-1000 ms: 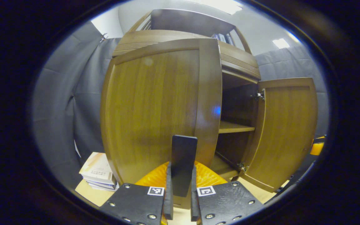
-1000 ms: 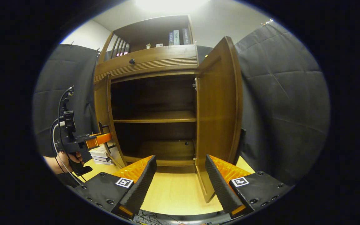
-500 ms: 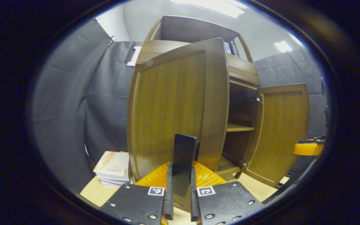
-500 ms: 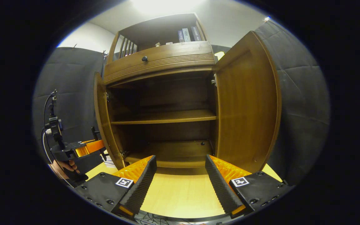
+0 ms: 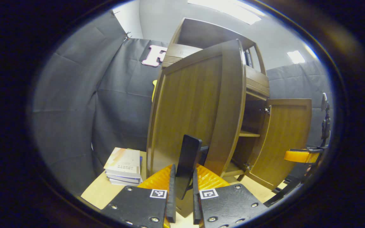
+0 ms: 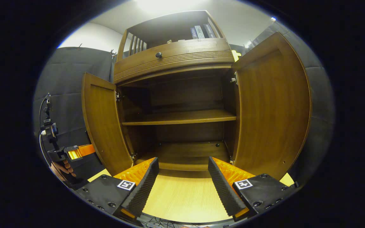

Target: Open the right door of the double-door shoe cabinet with the right hand, and open the left door with the left hand.

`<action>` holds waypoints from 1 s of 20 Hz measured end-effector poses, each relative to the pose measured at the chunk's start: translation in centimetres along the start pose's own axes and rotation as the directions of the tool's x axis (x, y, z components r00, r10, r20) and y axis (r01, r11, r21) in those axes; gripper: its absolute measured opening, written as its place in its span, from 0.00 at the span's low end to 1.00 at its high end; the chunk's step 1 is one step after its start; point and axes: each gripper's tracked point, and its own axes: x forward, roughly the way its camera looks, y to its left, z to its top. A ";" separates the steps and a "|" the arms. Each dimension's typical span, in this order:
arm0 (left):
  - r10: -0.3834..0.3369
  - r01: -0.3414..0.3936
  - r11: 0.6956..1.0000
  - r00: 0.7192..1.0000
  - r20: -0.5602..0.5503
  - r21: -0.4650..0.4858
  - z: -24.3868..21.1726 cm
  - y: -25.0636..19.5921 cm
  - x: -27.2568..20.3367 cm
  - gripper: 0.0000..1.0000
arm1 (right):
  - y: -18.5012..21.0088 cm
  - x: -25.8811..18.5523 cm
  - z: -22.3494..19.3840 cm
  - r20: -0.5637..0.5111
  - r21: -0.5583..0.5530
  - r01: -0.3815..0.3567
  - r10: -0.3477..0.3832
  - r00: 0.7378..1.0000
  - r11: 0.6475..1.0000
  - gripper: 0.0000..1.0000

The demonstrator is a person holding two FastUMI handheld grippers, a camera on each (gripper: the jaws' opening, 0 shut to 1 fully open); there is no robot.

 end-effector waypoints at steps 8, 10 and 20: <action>0.032 -0.033 0.999 0.999 0.028 0.022 0.5 1.7 0.1 0.24 | 0.6 0.7 0.3 -0.010 0.002 0.013 -0.013 1.000 1.000 0.98; 0.000 -0.002 0.997 1.000 0.024 0.075 0.5 2.5 0.0 0.24 | 0.7 1.0 0.3 -0.015 0.004 0.018 -0.018 1.000 1.000 0.98; -0.011 0.009 0.999 0.999 0.046 0.040 1.1 2.6 -0.5 0.24 | 0.9 1.3 1.3 -0.019 -0.023 0.039 -0.039 0.999 0.999 1.00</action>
